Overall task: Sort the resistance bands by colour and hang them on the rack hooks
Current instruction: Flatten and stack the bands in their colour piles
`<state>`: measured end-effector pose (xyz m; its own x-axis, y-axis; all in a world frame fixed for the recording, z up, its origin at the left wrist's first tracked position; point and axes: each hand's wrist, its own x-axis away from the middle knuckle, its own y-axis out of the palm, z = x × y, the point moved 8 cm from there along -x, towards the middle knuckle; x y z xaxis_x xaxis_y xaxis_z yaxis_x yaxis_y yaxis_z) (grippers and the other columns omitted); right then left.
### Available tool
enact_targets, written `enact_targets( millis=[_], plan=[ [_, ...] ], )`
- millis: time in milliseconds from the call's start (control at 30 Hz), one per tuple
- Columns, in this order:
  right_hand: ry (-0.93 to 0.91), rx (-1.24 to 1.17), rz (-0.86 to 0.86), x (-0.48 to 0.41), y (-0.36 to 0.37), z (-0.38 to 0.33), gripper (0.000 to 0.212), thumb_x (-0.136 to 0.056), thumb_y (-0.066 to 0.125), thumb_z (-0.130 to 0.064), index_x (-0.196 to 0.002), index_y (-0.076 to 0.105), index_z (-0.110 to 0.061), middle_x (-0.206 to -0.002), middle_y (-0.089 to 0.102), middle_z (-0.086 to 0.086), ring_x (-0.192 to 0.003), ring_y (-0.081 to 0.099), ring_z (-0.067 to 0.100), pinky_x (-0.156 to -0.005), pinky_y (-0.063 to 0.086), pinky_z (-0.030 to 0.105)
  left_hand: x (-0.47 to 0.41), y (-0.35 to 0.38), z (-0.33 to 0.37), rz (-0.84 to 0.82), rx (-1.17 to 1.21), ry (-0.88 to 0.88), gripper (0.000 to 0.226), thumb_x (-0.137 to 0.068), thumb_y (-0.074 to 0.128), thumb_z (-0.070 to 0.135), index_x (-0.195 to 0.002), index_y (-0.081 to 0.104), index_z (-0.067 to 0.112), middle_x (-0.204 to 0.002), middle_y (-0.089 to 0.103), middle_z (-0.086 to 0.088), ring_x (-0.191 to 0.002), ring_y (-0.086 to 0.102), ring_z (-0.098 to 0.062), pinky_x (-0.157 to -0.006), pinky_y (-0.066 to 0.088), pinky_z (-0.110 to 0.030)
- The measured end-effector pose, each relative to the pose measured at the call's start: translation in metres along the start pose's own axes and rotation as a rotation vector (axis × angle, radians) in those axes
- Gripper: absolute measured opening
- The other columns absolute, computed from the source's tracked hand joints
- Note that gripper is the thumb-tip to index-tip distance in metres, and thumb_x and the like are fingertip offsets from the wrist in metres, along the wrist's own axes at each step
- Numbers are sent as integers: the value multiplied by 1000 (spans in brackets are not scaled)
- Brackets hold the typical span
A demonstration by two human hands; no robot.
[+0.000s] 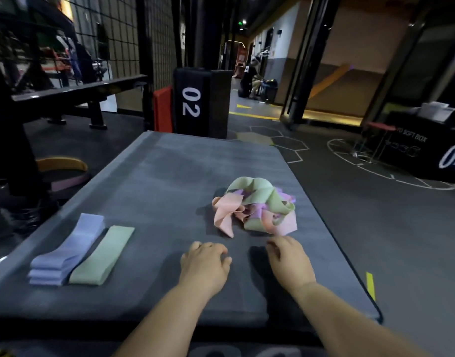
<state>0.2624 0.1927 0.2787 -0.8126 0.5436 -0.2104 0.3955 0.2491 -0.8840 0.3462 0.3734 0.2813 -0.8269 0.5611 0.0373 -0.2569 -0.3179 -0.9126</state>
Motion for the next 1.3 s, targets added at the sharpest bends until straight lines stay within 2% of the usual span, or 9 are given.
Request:
enact_targets(
  millis=[167, 267, 367, 533, 767, 900, 1000, 1167, 1300],
  plan=[
    [230, -216, 170, -26, -29, 39, 27, -94, 53, -25, -119, 58, -20, -114, 56, -1, -109, 54, 20, -89, 46, 34, -18, -4, 22, 31, 67, 15, 33, -96, 43, 46, -124, 55, 35, -127, 55, 13, -125, 35, -17, -93, 35, -34],
    [321, -295, 232, -49, -34, 55, 37, -96, 50, -31, -129, 50, -15, -129, 51, 5, -121, 46, 24, -99, 40, 38, -46, -25, 43, 107, 46, 46, 29, -95, 46, 44, -116, 61, 32, -122, 57, 7, -119, 41, -20, -90, 39, -33],
    [337, -335, 206, -71, -31, 59, 49, -97, 48, -37, -141, 41, -16, -141, 44, 8, -132, 37, 26, -108, 33, 42, -82, -48, 64, 184, 19, 77, 27, -94, 48, 42, -113, 64, 32, -122, 57, 8, -115, 46, -21, -87, 41, -31],
    [282, -293, 106, -98, -18, 54, 51, -97, 47, -39, -145, 38, -22, -144, 44, 4, -134, 37, 26, -110, 32, 45, -137, -52, 71, 168, -70, -6, 26, -97, 45, 43, -114, 61, 31, -120, 61, 3, -117, 44, -23, -86, 36, -31],
    [285, -440, 173, -112, -6, 66, 43, -95, 51, -33, -136, 50, -23, -130, 56, 2, -122, 49, 23, -103, 40, 41, -181, -42, 53, 188, -4, -125, 36, -96, 46, 39, -119, 50, 12, -127, 52, -11, -119, 44, -33, -94, 39, -39],
    [317, -535, 258, -113, -3, 79, 29, -92, 55, -33, -119, 62, -24, -109, 63, -2, -112, 54, 22, -97, 46, 42, -204, -28, 45, 88, 19, -244, 38, -97, 43, 41, -116, 48, 9, -126, 55, -15, -119, 46, -36, -85, 37, -36],
    [315, -550, 283, -113, -3, 81, 23, -92, 58, -29, -113, 65, -22, -92, 53, -11, -108, 54, 19, -95, 45, 38, -221, -19, 41, 9, -25, -281, 38, -98, 43, 38, -120, 52, 8, -128, 55, -14, -119, 50, -35, -79, 34, -32],
    [332, -602, 315, -117, 1, 87, 19, -93, 57, -27, -109, 67, -22, -95, 54, -11, -106, 53, 16, -93, 44, 33, -245, -13, 30, -48, -57, -350, 28, -92, 54, 26, -111, 63, 7, -119, 62, -15, -108, 57, -35, -76, 38, -31],
    [343, -648, 380, -115, -2, 91, 12, -94, 57, -25, -99, 68, -22, -91, 57, -12, -99, 56, 18, -88, 46, 33, -251, -25, 28, -15, -80, -321, 36, -98, 46, 33, -108, 64, 4, -112, 64, -15, -99, 58, -35, -75, 42, -33]
  ],
)
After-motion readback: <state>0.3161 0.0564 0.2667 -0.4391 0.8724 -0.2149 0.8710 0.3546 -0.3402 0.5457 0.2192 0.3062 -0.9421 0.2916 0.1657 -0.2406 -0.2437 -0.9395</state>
